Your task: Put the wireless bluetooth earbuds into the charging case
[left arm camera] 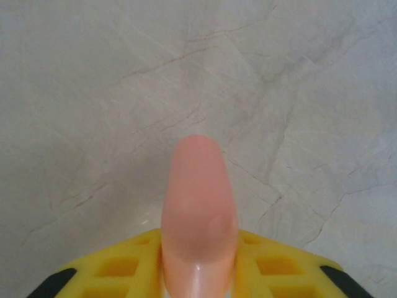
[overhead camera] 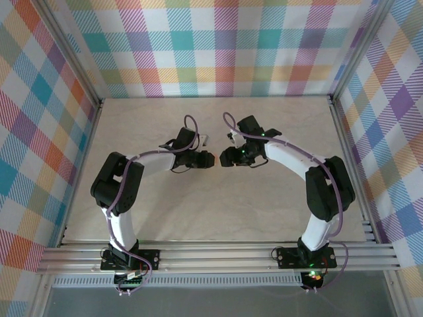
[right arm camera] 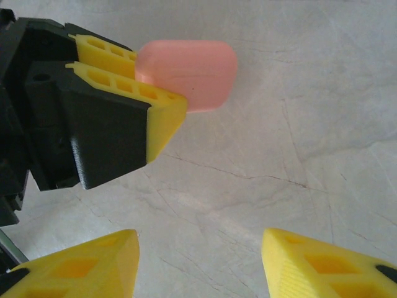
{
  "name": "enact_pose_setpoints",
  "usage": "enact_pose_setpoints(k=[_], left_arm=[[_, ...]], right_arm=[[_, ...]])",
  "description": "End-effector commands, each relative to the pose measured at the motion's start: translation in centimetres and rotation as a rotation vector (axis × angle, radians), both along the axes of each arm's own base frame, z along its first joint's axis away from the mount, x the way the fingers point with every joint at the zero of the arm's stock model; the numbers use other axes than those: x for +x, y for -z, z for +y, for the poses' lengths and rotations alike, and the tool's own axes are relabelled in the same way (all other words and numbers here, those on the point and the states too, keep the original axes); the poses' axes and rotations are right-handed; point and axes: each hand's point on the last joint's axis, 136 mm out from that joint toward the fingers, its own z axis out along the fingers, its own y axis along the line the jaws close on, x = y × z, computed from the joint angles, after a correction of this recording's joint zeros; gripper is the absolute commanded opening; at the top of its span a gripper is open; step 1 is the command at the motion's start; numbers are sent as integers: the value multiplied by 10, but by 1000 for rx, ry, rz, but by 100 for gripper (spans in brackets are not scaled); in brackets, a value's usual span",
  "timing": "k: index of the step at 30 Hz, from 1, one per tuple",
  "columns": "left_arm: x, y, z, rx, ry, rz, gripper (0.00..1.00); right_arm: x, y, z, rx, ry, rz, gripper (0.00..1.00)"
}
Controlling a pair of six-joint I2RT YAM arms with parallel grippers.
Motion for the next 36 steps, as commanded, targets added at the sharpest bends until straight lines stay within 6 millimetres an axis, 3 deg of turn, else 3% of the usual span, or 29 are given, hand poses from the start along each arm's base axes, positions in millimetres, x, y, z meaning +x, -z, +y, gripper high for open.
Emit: enact_pose_setpoints(k=[1, 7, 11, 14, 16, 19, 21, 24, 28, 33, 36], left_arm=[[3, -7, 11, 72, 11, -12, 36], [2, -29, 30, 169, 6, -60, 57], [5, -63, 46, 222, -2, -137, 61], [7, -97, 65, 272, -36, -227, 63], [8, -120, 81, 314, -81, -302, 72], [7, -149, 105, 353, -149, -398, 99], [5, -164, 120, 372, -200, -466, 100], [10, -184, 135, 338, -290, -589, 100], [6, -182, 158, 403, -341, -643, 100], [-4, -141, 186, 469, -399, -665, 100], [-12, -116, 205, 481, -470, -642, 100]], right_arm=[[12, -36, -8, -3, 35, -119, 58], [10, -79, -37, -67, 84, -284, 66], [11, -106, -78, -157, 182, -444, 79], [12, -116, -111, -228, 245, -560, 90], [13, -114, -137, -308, 290, -650, 99], [13, -105, -181, -391, 426, -735, 100], [11, -93, -208, -404, 520, -736, 100], [-1, -74, -227, -394, 599, -738, 100], [-5, -64, -240, -401, 616, -872, 100], [4, -57, -253, -313, 716, -951, 100], [14, -49, -249, -299, 686, -953, 100]])
